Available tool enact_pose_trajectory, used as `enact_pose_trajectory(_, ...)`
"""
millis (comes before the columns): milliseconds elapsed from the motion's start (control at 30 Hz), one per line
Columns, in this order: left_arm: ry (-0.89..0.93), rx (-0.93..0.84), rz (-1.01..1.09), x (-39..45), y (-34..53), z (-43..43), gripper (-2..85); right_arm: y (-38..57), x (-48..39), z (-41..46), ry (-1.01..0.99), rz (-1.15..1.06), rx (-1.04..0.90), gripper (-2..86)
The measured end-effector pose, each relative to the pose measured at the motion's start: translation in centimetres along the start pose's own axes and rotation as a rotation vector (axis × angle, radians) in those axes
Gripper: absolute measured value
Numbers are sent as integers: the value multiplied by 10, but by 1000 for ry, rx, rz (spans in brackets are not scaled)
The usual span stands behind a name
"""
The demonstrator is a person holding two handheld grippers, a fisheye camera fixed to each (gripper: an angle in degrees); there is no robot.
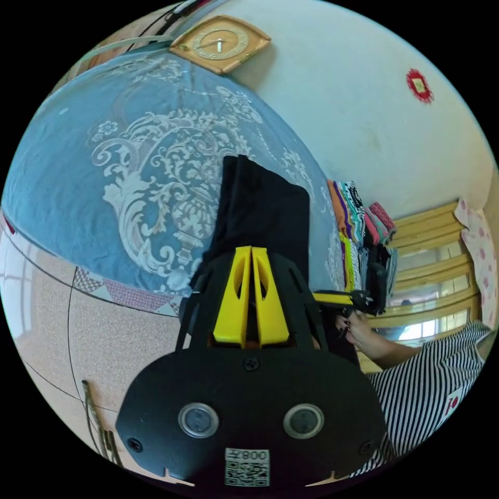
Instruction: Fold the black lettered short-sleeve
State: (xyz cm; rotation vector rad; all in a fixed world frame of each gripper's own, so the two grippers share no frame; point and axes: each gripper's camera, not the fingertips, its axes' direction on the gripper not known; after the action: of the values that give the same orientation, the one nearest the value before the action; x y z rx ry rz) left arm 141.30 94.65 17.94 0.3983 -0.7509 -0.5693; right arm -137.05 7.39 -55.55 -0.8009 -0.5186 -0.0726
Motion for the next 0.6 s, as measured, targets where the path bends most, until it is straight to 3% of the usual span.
enact_pose_trajectory(233, 157, -321, 154, 80, 20, 87, 53, 30, 63, 12, -150, 137, 60, 3)
enact_pose_trajectory(367, 270, -455, 24, 80, 25, 148, 70, 51, 105, 24, -293, 220, 111, 8)
enact_pose_trajectory(600, 263, -531, -126, 60, 18, 198, 68, 69, 163, 68, -516, 323, 143, 41)
